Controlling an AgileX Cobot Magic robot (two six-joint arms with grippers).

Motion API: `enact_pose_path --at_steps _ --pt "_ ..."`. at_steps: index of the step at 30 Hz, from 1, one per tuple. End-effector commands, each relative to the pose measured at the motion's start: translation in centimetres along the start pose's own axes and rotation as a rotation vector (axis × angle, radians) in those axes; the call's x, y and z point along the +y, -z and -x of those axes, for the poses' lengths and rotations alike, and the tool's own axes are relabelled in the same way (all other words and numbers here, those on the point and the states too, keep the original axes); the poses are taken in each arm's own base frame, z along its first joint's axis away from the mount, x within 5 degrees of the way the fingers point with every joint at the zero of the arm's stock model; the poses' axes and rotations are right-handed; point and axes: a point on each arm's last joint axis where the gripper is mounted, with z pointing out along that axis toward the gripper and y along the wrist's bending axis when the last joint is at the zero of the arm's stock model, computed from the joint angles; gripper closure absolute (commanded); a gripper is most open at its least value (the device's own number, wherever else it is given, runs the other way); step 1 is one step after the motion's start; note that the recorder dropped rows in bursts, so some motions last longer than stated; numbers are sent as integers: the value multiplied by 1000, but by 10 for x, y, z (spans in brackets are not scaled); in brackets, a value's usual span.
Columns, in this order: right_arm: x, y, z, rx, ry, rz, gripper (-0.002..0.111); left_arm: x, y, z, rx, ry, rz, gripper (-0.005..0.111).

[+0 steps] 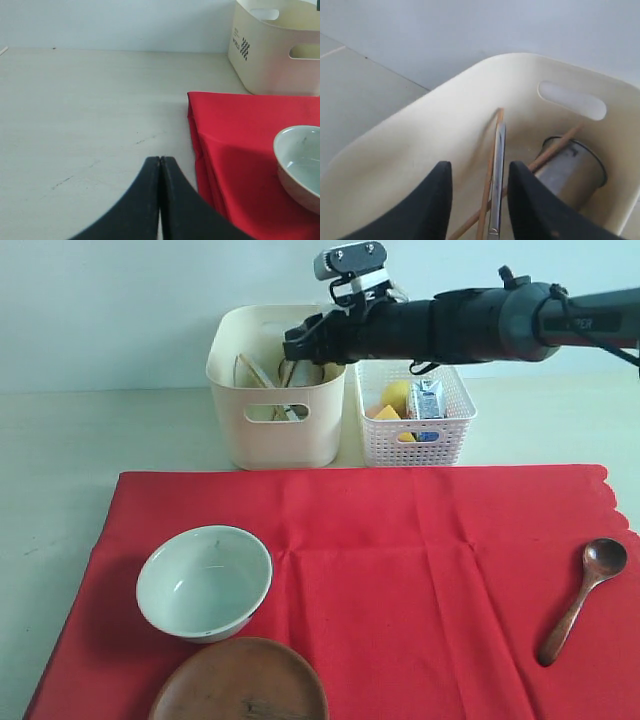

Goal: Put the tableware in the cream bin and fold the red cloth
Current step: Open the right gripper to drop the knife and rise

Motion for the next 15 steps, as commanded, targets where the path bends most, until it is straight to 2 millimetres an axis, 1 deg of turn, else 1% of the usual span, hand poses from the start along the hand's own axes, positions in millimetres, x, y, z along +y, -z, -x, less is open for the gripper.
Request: enact_pose_path --at_steps 1,7,10,15 --pt "8 23 35 -8 -10 1 70 0 0 0 -16 -1 -5 107" --pt "21 54 60 112 -19 -7 70 0 0 0 -16 -1 -5 107" --pt "25 69 66 206 -3 -27 70 0 0 0 -16 -1 -5 107" --pt "34 91 71 342 -47 -24 70 0 0 0 -16 -1 -5 107"
